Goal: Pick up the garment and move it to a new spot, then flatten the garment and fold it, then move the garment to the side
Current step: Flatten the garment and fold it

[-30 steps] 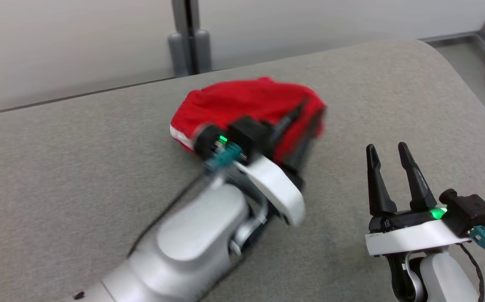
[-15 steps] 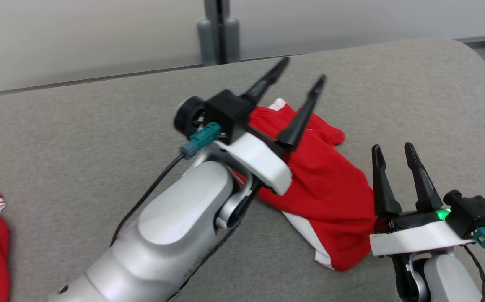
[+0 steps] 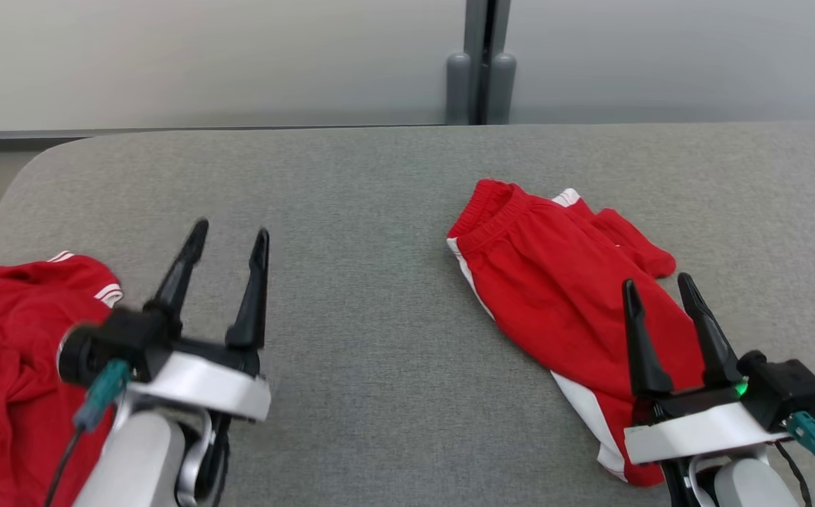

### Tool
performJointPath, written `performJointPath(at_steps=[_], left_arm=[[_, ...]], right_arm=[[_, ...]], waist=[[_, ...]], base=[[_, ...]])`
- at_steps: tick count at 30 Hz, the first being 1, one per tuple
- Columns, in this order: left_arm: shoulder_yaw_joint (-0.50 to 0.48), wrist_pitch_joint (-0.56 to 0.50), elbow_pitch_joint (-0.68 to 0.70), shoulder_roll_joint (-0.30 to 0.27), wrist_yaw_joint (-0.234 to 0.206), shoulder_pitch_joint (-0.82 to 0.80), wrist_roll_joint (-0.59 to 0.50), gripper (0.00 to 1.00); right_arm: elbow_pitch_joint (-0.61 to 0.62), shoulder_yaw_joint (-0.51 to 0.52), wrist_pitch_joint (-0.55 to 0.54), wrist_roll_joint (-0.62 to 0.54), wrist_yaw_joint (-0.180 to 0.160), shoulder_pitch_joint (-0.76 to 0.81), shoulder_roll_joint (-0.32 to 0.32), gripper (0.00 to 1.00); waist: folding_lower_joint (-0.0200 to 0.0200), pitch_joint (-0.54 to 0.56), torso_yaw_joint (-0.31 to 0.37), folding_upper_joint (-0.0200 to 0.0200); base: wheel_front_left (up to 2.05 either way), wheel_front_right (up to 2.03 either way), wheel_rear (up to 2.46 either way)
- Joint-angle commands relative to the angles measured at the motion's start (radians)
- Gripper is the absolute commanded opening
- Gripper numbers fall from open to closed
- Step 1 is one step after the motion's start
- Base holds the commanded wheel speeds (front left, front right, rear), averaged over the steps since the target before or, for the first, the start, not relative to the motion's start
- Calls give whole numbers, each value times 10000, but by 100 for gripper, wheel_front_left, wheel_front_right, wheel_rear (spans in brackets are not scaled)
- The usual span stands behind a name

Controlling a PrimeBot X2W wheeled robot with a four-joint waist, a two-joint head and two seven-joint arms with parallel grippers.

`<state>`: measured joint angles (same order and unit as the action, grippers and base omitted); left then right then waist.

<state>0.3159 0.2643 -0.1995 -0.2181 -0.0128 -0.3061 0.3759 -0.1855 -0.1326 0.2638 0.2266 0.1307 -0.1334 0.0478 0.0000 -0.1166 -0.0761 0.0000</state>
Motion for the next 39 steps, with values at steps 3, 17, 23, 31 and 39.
performJointPath(at_steps=[3,17,23,31,39], left_arm=[[-722,1,387,401,250,877,-321,100],[-1902,2,22,1572,1269,1131,-1165,100],[-1634,2,-71,1660,1346,1071,-868,100],[-1368,2,-128,1657,1252,959,-398,100],[-1265,2,-256,1661,1176,971,-204,100]], right_arm=[[27,123,14,-123,1,278,38,100],[-691,-619,14,-941,1,-31,36,100],[-2619,-958,-101,-2197,0,-952,175,100],[-4607,-216,-404,-3131,0,-1946,367,100],[-5184,-720,-66,-2311,1,-2397,180,0]], waist=[[0,69,-335,0],[0,-87,-696,0],[0,-409,-1178,0],[0,-778,-1836,0],[0,-834,-1923,0]], base=[[0,0,0],[0,0,0],[0,0,0],[0,0,0],[0,0,0]])
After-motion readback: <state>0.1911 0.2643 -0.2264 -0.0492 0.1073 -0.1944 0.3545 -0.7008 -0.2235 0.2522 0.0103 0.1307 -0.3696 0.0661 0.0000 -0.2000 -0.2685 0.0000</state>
